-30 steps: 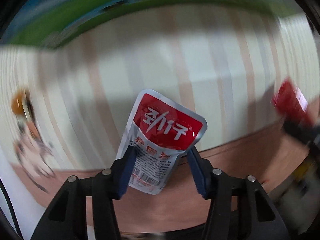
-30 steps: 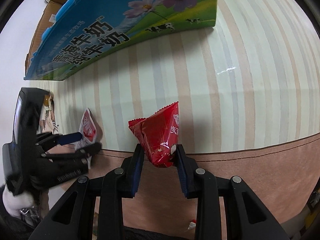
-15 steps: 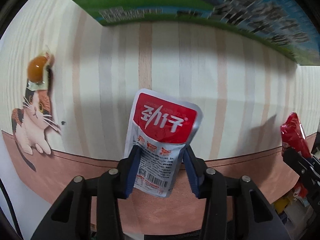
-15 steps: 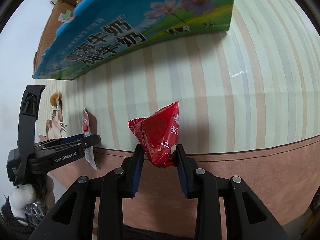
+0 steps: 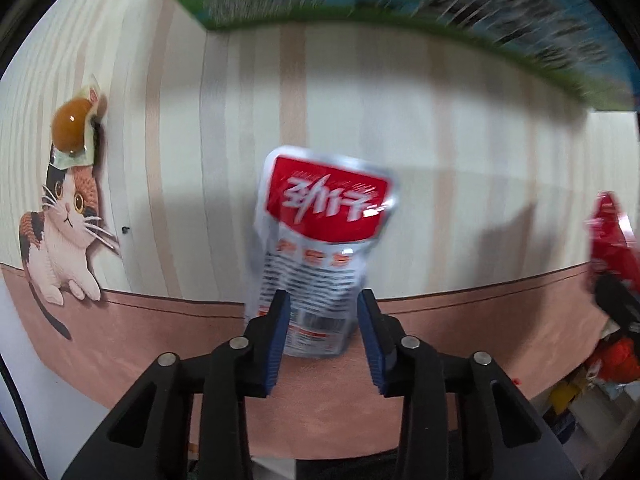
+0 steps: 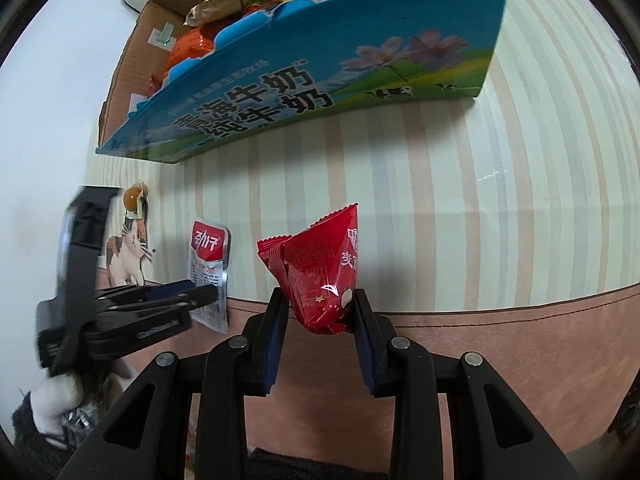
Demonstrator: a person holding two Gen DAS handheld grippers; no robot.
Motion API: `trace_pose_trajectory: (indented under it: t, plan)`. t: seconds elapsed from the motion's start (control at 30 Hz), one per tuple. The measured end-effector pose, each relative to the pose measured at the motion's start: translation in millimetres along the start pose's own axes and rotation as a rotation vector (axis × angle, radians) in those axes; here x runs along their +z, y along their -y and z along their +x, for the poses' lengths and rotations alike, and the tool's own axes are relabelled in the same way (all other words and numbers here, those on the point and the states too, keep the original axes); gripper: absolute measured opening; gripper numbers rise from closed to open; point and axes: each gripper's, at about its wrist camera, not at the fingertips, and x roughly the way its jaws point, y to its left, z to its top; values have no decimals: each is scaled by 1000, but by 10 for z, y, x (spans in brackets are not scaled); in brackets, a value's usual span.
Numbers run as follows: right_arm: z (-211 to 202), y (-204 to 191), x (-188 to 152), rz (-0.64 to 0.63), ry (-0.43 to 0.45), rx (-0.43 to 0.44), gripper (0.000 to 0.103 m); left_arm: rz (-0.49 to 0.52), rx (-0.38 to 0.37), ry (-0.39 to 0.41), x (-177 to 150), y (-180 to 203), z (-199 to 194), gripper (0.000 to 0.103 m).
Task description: Organize snacks
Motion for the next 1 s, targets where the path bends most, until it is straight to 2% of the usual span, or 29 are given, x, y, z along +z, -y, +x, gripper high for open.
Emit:
trace_pose_trajectory:
  t: [0.03, 0.07, 0.1, 0.17, 0.23, 0.33, 0.37, 0.43, 0.6, 0.7, 0.73, 0.77, 0.8, 0.93, 1.0]
  plan:
    - [2, -12, -1, -3, 0, 1, 34, 6, 7, -5, 9, -12, 67, 42]
    - [7, -23, -3, -5, 0, 1, 34, 9, 7, -1, 4, -15, 104, 59]
    - [16, -31, -7, -4, -1, 2, 34, 15, 26, 5, -7, -19, 150, 65]
    - [26, -39, -20, -2, -3, 3, 34, 24, 78, 20, -9, -23, 203, 89]
    - [45, -47, -36, -1, -6, 4, 34, 6, 43, 18, -16, -79, 231, 89]
    - [62, -50, -53, -1, -7, 1, 34, -21, 11, 48, -38, -171, 201, 82]
    - [66, -49, -62, -1, -7, 0, 34, -24, 10, 69, -53, -194, 163, 70]
    - [74, -35, -72, 3, -8, 0, 34, 4, 7, 98, -114, -214, 82, 57]
    - [102, -75, -85, -3, -9, -3, 34, 30, 13, 114, -172, -159, 45, 54]
    - [70, -109, -97, -11, 1, -3, 34, 20, -3, 137, -240, -88, -24, 46]
    - [63, -121, -109, -12, 4, -2, 34, 17, -18, 144, -245, -95, -70, 37]
    - [39, -126, -110, -12, 7, 2, 34, 13, -29, 146, -247, -102, -104, 20]
    - [11, -126, -111, -12, 11, 8, 34, 15, -61, 144, -268, -97, -145, 19]
    - [-80, -146, -84, -26, 32, 3, 34, 14, -35, 139, -282, -99, -155, 22]
    - [-90, -137, -63, -25, 33, 1, 34, -48, -108, 91, -247, -181, -58, 22]
